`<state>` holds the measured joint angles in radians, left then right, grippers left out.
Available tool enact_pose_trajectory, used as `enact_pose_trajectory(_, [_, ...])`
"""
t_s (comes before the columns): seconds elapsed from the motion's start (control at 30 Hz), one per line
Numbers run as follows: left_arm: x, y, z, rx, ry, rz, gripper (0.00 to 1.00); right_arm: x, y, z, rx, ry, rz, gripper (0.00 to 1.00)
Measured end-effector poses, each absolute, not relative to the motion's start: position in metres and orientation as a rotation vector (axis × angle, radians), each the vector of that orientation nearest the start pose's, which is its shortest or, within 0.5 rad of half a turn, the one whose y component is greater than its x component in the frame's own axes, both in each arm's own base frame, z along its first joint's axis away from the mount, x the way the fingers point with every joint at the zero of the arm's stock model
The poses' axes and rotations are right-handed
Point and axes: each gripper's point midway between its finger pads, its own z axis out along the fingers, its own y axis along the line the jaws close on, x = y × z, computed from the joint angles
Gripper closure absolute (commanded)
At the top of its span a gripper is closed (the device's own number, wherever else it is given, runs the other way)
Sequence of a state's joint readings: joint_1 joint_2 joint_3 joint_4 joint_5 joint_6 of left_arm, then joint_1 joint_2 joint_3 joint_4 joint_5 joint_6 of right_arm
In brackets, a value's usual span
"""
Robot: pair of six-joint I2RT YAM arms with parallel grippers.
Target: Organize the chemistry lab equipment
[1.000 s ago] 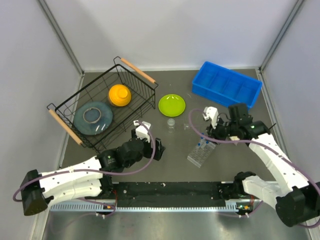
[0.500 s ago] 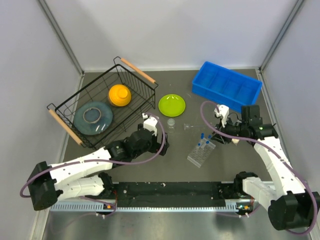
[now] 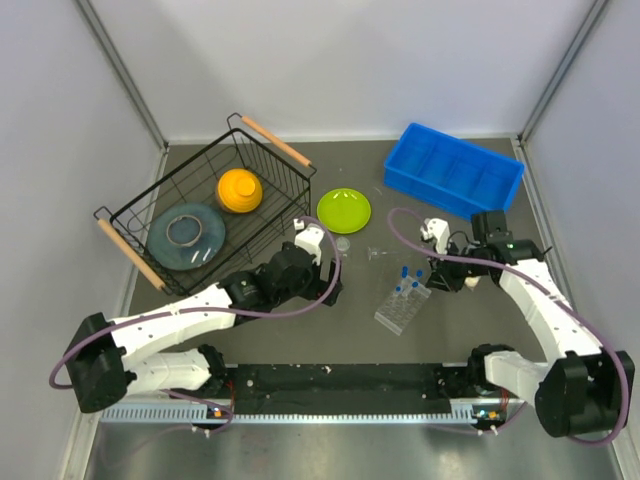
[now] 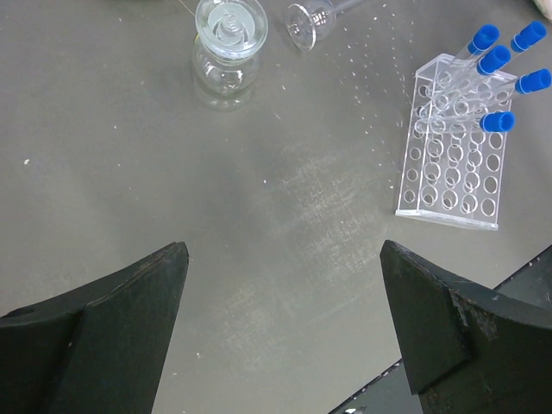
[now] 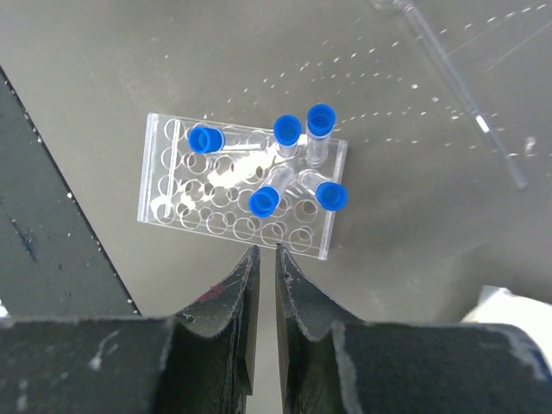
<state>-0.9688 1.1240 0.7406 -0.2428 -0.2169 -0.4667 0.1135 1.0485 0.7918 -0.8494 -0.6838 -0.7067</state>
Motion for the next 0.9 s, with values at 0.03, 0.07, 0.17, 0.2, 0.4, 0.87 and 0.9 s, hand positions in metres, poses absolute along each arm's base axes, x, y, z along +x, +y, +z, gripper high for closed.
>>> enact_pose_trajectory(0.03, [0.207,-0.265,0.139,0.435,2.197,-0.566,0.01,0.201,0.114,0.117,-1.164,2.167,0.671,0.88])
enact_pose_trajectory(0.07, [0.207,-0.265,0.139,0.433,2.197,-0.564,0.01,0.199,0.115,0.113,-1.174,2.182,0.682,0.88])
enact_pose_trajectory(0.17, [0.209,-0.262,0.138,0.431,2.202,-0.555,0.01,0.195,0.120,0.105,-1.214,2.205,0.708,0.88])
enact_pose_trajectory(0.2, [0.210,-0.262,0.138,0.431,2.202,-0.553,0.01,0.193,0.122,0.103,-1.229,2.214,0.717,0.88])
enact_pose_trajectory(0.4, [0.210,-0.261,0.139,0.431,2.200,-0.555,0.01,0.189,0.127,0.092,-1.277,2.250,0.734,0.87])
enact_pose_trajectory(0.87, [0.210,-0.260,0.144,0.424,2.187,-0.575,0.02,0.196,0.137,0.086,-1.327,2.252,0.701,0.87])
enact_pose_trajectory(0.9, [0.209,-0.260,0.144,0.424,2.188,-0.576,0.02,0.196,0.139,0.086,-1.333,2.244,0.701,0.87])
